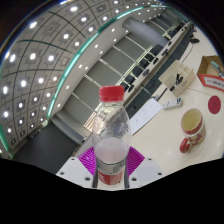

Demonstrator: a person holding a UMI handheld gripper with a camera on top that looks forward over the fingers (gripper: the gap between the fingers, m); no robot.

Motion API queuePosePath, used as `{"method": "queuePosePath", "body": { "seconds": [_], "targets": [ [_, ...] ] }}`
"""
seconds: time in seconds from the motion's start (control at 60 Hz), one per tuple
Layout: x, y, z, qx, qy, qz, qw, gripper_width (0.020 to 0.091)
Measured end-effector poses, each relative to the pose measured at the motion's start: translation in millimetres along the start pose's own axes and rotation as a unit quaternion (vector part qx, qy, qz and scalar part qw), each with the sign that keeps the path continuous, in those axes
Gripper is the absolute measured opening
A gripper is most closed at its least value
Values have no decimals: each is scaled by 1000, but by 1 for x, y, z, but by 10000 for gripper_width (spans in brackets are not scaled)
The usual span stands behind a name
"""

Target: Pour water

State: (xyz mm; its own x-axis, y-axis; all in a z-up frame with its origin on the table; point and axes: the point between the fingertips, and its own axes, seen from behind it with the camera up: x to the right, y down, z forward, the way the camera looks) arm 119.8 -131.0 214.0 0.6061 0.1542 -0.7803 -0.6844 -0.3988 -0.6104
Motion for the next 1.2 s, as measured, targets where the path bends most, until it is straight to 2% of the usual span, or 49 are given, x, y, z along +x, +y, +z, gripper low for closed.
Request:
{"method": "queuePosePath", "body": {
  "seconds": [0.117,0.3,0.55,0.717,0.8,0.967,1.083,1.2],
  "targets": [
    [-18,-32,23,8,-60,196,979,349],
    [-3,-71,32,35,-107,400,910,349],
    [52,-77,34,63,-115,578,806,349],
    [66,-67,28,50,-99,585,803,351],
    [64,-66,35,36,-91,552,828,348],
    [45,-86,13,11,-63,357,932,350],
    [47,-130,7,30,-35,159,986,351],
    [55,-184,-13,58,-1,-38,998,351]
  ]
}}
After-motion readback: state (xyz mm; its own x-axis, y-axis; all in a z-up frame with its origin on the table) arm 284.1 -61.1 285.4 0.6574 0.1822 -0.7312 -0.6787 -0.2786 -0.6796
